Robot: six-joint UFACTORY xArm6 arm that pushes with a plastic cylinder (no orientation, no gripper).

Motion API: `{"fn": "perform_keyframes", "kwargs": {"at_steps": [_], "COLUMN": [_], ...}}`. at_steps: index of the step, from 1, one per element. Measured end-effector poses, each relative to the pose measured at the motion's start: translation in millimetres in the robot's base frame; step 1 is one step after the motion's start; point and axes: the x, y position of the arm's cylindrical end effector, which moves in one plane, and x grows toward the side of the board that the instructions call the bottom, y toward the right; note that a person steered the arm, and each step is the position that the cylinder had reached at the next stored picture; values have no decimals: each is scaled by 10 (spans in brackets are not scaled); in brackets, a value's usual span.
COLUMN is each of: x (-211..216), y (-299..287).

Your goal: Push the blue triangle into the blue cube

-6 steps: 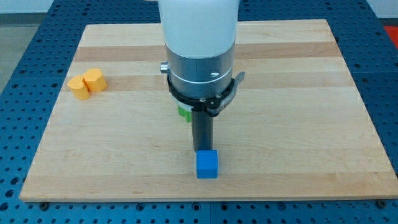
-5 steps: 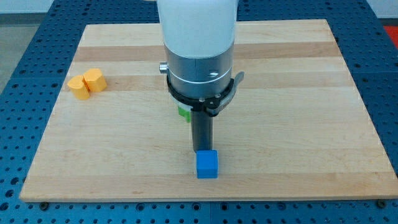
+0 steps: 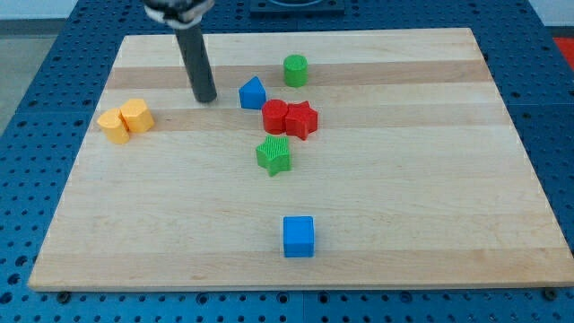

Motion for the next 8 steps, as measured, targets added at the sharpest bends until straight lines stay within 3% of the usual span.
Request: {"fn": "perform_keyframes", "kwargs": {"at_steps": [1, 2, 5, 8], "x": [-418, -436, 141, 104], "y": [67, 551, 706, 1349]}}
